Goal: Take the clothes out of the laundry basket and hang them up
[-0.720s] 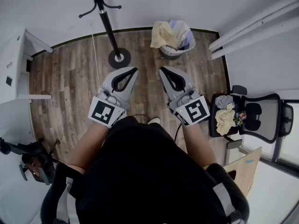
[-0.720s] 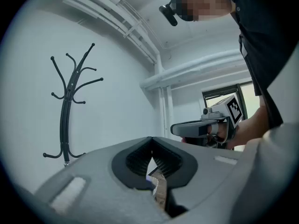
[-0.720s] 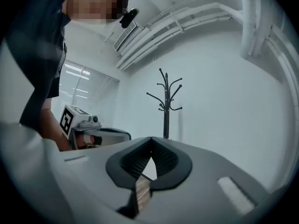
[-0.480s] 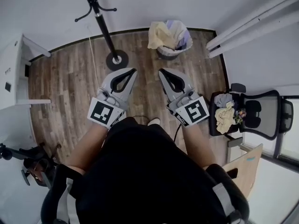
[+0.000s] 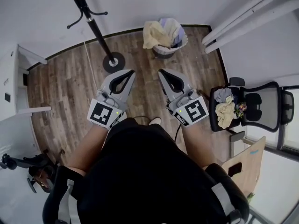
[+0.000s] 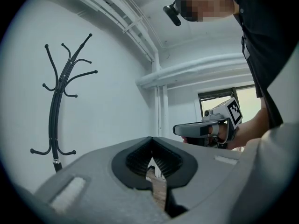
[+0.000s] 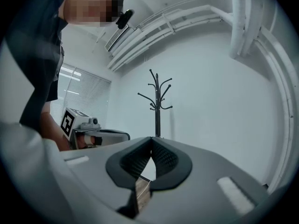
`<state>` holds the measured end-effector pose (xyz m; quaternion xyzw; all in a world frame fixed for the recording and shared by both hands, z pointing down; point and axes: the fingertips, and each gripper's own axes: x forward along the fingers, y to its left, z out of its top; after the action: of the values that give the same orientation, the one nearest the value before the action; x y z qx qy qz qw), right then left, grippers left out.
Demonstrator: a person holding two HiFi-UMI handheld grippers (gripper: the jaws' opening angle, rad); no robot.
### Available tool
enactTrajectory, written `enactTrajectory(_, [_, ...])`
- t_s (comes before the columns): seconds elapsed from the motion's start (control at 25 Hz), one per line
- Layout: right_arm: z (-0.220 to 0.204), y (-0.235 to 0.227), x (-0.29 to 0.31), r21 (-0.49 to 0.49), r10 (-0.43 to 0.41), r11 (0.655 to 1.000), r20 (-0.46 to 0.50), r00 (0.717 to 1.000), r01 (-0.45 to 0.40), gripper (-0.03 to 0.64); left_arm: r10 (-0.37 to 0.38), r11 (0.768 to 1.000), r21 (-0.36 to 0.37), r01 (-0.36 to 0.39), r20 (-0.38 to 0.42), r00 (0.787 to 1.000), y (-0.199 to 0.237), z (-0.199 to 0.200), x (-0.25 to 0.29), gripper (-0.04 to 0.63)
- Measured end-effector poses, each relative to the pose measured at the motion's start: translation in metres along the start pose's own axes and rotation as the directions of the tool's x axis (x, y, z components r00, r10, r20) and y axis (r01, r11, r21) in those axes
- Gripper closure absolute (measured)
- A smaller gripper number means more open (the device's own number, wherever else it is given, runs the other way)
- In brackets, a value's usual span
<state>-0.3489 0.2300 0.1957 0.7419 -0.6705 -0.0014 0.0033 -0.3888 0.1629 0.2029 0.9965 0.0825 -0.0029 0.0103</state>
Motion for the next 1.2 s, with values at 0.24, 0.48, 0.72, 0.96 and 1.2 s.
enactTrajectory(0.24, [0.009, -0.018, -0.012, 0.041, -0.084, 0.996, 0.066, 0.994, 0.081, 0.377, -0.031, 0.999, -0.012, 0.032, 0.043, 0.999, -0.005, 0.007, 0.009, 0.430])
enactTrajectory(0.48, [0.015, -0.043, -0.038, 0.012, -0.183, 0.983, 0.072, 0.981, 0.182, 0.138, -0.029, 0.999, -0.022, 0.031, 0.092, 0.995, -0.008, 0.017, 0.029, 0.167])
enactTrajectory(0.72, [0.015, -0.065, -0.082, 0.000, -0.259, 0.966, 0.055, 0.964, 0.260, 0.106, -0.090, 0.996, -0.007, 0.091, 0.079, 0.993, -0.040, 0.018, 0.056, 0.136])
enactTrajectory(0.96, [0.007, -0.090, -0.138, 0.009, -0.309, 0.951, 0.047, 0.950, 0.308, 0.091, -0.132, 0.991, -0.003, 0.132, 0.053, 0.990, -0.089, 0.009, 0.088, 0.112])
enactTrajectory(1.2, [-0.002, -0.119, -0.187, 0.019, -0.311, 0.950, 0.037, 0.950, 0.310, 0.086, -0.120, 0.993, 0.005, 0.119, 0.043, 0.992, -0.127, 0.003, 0.122, 0.097])
